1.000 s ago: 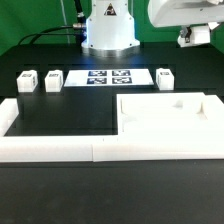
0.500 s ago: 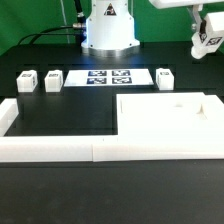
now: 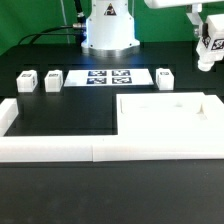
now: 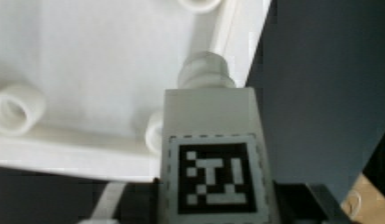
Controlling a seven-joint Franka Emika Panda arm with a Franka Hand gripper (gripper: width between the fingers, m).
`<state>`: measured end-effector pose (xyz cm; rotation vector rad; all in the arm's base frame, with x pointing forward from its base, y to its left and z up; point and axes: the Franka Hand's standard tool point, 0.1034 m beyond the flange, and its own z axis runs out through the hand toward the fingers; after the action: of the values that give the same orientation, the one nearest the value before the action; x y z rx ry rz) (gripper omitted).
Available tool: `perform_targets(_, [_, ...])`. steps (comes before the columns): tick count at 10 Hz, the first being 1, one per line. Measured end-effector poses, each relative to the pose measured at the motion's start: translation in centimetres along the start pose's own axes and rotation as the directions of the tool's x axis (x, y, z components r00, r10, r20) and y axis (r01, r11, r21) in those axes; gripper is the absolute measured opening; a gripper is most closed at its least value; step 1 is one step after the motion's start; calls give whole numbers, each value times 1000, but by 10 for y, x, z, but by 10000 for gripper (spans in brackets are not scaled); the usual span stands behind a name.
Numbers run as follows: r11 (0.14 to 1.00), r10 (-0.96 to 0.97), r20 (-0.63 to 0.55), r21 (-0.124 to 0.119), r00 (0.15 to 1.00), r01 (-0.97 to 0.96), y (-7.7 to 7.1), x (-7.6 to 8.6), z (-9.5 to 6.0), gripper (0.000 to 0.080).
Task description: Assemble square table
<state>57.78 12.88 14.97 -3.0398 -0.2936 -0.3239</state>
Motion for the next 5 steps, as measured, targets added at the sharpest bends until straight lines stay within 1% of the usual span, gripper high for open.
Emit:
perform_targets(1, [1000,-3,-77,1,997,3,4,12,7,291])
perform_targets(2, [1000,3,-121,5,993,-2,6,23,19,291])
perform_targets(3, [1000,6,-237,9,971,-4,5,38,23,291])
perform_targets(4, [1000,5,-266,10,964,-3,5,35,26,291])
perform_targets(5, [1000,5,-259,9,966,-3,5,34,26,291])
